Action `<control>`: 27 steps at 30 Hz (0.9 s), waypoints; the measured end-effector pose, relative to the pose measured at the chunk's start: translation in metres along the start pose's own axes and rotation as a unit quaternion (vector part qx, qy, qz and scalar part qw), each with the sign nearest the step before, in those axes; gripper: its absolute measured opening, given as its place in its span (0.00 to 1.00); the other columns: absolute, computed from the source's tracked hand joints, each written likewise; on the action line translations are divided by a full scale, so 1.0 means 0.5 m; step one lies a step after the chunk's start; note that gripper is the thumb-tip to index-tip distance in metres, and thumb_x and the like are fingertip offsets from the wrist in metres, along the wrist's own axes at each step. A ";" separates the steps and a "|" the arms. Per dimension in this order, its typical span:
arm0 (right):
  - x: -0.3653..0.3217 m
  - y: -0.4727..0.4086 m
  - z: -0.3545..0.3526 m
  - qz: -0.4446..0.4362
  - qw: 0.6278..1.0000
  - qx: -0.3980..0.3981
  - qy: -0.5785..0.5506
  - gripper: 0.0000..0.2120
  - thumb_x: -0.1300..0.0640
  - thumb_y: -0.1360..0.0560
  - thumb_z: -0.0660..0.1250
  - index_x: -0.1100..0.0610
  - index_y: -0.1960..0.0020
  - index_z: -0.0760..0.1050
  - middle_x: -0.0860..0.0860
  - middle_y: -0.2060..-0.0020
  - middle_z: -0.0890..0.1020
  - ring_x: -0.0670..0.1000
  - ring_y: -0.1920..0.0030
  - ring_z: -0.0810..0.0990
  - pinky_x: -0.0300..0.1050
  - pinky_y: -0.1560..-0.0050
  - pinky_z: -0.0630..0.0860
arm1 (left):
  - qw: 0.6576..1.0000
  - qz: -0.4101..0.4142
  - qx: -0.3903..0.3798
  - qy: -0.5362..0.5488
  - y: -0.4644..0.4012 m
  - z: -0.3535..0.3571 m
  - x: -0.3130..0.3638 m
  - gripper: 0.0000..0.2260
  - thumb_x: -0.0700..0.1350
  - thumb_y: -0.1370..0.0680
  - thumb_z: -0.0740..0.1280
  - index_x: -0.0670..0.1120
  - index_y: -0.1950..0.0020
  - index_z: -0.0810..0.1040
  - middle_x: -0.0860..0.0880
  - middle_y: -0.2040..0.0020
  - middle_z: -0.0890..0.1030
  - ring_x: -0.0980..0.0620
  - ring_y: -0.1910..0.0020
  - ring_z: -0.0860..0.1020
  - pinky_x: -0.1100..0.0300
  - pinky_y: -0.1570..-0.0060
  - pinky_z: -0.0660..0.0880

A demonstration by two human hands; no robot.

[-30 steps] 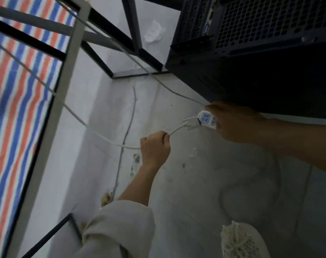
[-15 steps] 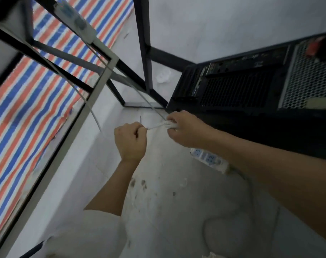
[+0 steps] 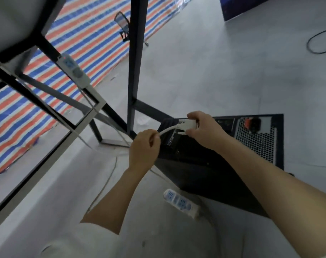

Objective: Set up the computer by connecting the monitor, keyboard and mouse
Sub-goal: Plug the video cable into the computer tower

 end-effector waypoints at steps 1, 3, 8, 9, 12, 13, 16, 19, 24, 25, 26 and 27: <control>0.004 0.000 -0.012 -0.004 1.000 0.018 0.013 0.20 0.64 0.25 0.65 0.57 0.34 0.68 0.54 0.39 0.74 0.49 0.50 0.73 0.35 0.57 0.69 | 0.999 -0.016 -0.020 0.024 -0.006 0.015 0.007 0.07 0.43 0.21 0.61 0.45 0.53 0.78 0.50 0.61 0.78 0.53 0.61 0.74 0.63 0.63 0.68; 0.013 0.004 -0.030 -0.004 0.999 0.046 0.021 0.15 0.64 0.25 0.66 0.55 0.40 0.70 0.52 0.45 0.75 0.48 0.54 0.73 0.31 0.65 0.67 | 0.994 -0.041 -0.060 0.080 -0.015 0.042 0.021 0.08 0.46 0.20 0.61 0.45 0.55 0.77 0.47 0.63 0.78 0.53 0.64 0.74 0.62 0.63 0.69; 0.027 0.011 -0.026 -0.003 0.997 0.076 0.001 0.16 0.62 0.27 0.70 0.54 0.43 0.69 0.48 0.51 0.75 0.43 0.56 0.74 0.28 0.69 0.67 | 0.977 -0.025 -0.134 0.162 -0.034 0.082 0.067 0.08 0.49 0.22 0.64 0.49 0.46 0.79 0.55 0.57 0.79 0.58 0.57 0.77 0.68 0.57 0.71; 0.026 0.010 -0.023 -0.008 0.997 0.082 -0.013 0.17 0.62 0.28 0.70 0.53 0.44 0.68 0.49 0.50 0.76 0.45 0.54 0.76 0.28 0.67 0.68 | 0.971 -0.020 -0.150 0.183 -0.036 0.086 0.075 0.08 0.49 0.22 0.64 0.49 0.45 0.79 0.56 0.57 0.78 0.59 0.57 0.77 0.69 0.57 0.71; 0.019 0.005 -0.020 -0.021 0.994 0.100 -0.045 0.19 0.61 0.28 0.71 0.53 0.41 0.67 0.51 0.50 0.79 0.47 0.52 0.78 0.32 0.58 0.72 | 0.956 -0.030 -0.172 0.236 -0.042 0.089 0.081 0.07 0.46 0.21 0.64 0.49 0.45 0.79 0.54 0.60 0.78 0.59 0.62 0.75 0.70 0.61 0.71; 0.016 0.003 -0.022 -0.023 0.993 0.107 -0.042 0.20 0.61 0.26 0.69 0.54 0.38 0.66 0.50 0.49 0.81 0.47 0.52 0.78 0.35 0.55 0.73 | 0.955 -0.042 -0.162 0.243 -0.047 0.087 0.075 0.07 0.46 0.21 0.63 0.48 0.46 0.79 0.53 0.59 0.79 0.58 0.61 0.76 0.69 0.60 0.71; 0.011 0.001 -0.025 -0.045 0.988 0.121 0.081 0.20 0.58 0.22 0.62 0.55 0.32 0.64 0.49 0.44 0.81 0.50 0.51 0.79 0.46 0.48 0.76 | 0.963 -0.090 -0.134 0.214 -0.071 0.089 0.038 0.08 0.47 0.21 0.63 0.47 0.48 0.79 0.49 0.56 0.80 0.52 0.56 0.78 0.62 0.57 0.72; 0.037 -0.004 -0.019 -0.029 0.962 0.114 0.246 0.21 0.58 0.22 0.58 0.56 0.30 0.62 0.52 0.40 0.77 0.53 0.38 0.74 0.52 0.28 0.60 | 0.978 -0.124 -0.132 0.098 -0.108 0.094 -0.013 0.09 0.49 0.20 0.61 0.46 0.48 0.77 0.47 0.53 0.79 0.46 0.51 0.77 0.56 0.54 0.71; 0.068 -0.010 0.008 0.011 0.930 0.061 0.363 0.22 0.54 0.21 0.55 0.54 0.27 0.61 0.50 0.28 0.65 0.53 0.24 0.53 0.57 0.26 0.41 | 0.975 -0.118 -0.155 -0.102 -0.152 0.093 -0.037 0.11 0.51 0.20 0.59 0.51 0.41 0.74 0.48 0.43 0.79 0.45 0.41 0.75 0.51 0.41 0.64; 0.068 -0.010 0.014 0.007 0.924 0.055 0.379 0.22 0.53 0.21 0.55 0.53 0.27 0.61 0.49 0.27 0.63 0.53 0.24 0.51 0.58 0.26 0.40 | 0.975 -0.112 -0.157 -0.110 -0.157 0.094 -0.033 0.11 0.51 0.21 0.60 0.51 0.41 0.73 0.48 0.43 0.79 0.45 0.41 0.75 0.51 0.41 0.63; 0.067 -0.011 0.019 0.003 0.917 0.050 0.396 0.22 0.52 0.21 0.55 0.52 0.27 0.61 0.49 0.26 0.61 0.53 0.24 0.50 0.59 0.27 0.40 | 0.975 -0.105 -0.159 -0.112 -0.161 0.096 -0.028 0.10 0.51 0.21 0.60 0.50 0.41 0.72 0.48 0.43 0.79 0.45 0.41 0.75 0.50 0.40 0.63; 0.067 -0.011 0.021 0.000 0.911 0.047 0.409 0.22 0.51 0.21 0.54 0.52 0.28 0.62 0.48 0.25 0.60 0.53 0.24 0.49 0.60 0.27 0.40 | 0.976 -0.095 -0.161 -0.114 -0.166 0.098 -0.023 0.10 0.51 0.21 0.60 0.50 0.42 0.72 0.49 0.43 0.79 0.45 0.40 0.74 0.50 0.40 0.62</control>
Point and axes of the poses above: each hand's wrist, its own y-axis away from the middle knuckle, its own z-axis out of the palm, x = y × z, the point moved 8 cm from there along -y, towards the middle knuckle
